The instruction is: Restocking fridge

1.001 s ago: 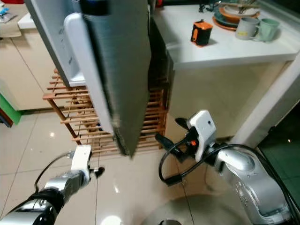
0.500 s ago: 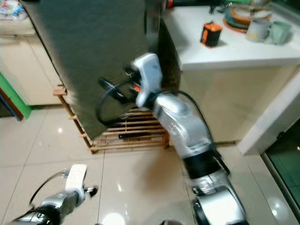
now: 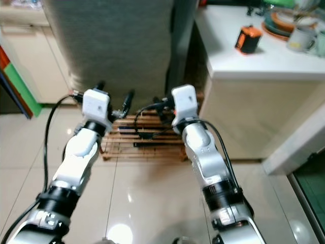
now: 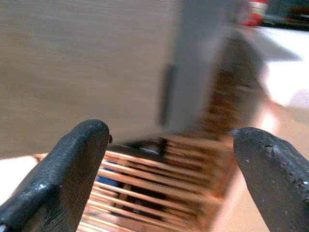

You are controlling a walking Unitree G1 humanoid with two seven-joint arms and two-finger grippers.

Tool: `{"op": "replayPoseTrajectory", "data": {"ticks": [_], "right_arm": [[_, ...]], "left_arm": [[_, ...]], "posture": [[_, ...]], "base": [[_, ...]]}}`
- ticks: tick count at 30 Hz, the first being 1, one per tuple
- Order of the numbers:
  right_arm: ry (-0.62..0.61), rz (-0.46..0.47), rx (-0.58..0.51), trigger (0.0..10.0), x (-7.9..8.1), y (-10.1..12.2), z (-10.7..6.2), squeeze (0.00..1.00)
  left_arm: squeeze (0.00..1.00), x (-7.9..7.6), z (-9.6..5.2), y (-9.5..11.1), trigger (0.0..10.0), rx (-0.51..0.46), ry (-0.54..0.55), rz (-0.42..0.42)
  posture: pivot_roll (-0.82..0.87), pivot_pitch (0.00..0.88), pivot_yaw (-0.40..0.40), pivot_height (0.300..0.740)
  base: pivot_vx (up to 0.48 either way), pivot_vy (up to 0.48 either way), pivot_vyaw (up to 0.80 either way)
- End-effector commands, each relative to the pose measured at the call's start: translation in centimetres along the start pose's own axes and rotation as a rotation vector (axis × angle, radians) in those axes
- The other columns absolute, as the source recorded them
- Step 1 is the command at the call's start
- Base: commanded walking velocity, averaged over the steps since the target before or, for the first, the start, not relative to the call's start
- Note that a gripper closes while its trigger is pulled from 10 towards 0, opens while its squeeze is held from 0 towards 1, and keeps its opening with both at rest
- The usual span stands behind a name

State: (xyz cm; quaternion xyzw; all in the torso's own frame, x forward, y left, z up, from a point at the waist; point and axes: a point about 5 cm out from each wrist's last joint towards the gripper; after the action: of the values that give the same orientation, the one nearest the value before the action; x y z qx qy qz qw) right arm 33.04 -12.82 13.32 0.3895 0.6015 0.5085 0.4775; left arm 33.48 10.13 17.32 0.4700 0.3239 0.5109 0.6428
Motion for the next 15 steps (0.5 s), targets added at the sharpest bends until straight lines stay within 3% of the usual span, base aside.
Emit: {"op": "replayPoseTrajectory", "data": {"ticks": [1,5,6,8,15], "right_arm": [[-0.053,0.001,-0.041,10.0,-1.1,0.8,-0.3,0.0],[-0.097,0.012,-0.04,10.0,-2.0,0.5,-0.7,0.0],[-0.119,0.017,-0.056,10.0,-2.4,0.7,-1.1,0.0],[-0.121,0.012,-0.063,10.0,-2.4,0.8,-1.2,0.0],[-0.113,0.019,-0.047,10.0,-1.9,0.4,-0.9,0.0]], "left_arm": [[0.0,1.0,1.1,1.1,10.0,-0.03,0.059,-0.014],[0.0,1.7,2.0,1.4,10.0,-0.019,0.092,-0.042],[0.0,2.7,2.1,1.4,10.0,0.01,0.143,-0.058],[0.0,3.2,2.1,1.3,10.0,0.027,0.171,-0.081],[0.0,2.9,1.5,0.6,10.0,0.066,0.18,-0.094]], "posture": [[-0.14,0.0,0.051,0.74],[-0.15,0.0,0.05,0.74],[-0.15,0.0,0.044,0.74],[-0.15,0.0,0.043,0.74],[-0.13,0.0,0.034,0.74]], "base": [[0.311,0.364,0.0],[0.311,0.368,0.0],[0.277,0.394,0.0],[0.274,0.394,0.0],[0.28,0.391,0.0]]}}
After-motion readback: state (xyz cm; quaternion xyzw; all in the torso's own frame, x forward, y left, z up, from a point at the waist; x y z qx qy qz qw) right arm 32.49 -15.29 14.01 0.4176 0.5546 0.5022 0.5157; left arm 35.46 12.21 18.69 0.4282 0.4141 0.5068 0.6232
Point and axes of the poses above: a point about 5 cm out from each wrist's last joint towards the gripper, its own z axis pointing out of the wrist towards the gripper, its own y axis along the axis of the wrist's last joint, x = y × z, and after that the axes turned 7 degrees about -z, right-handed
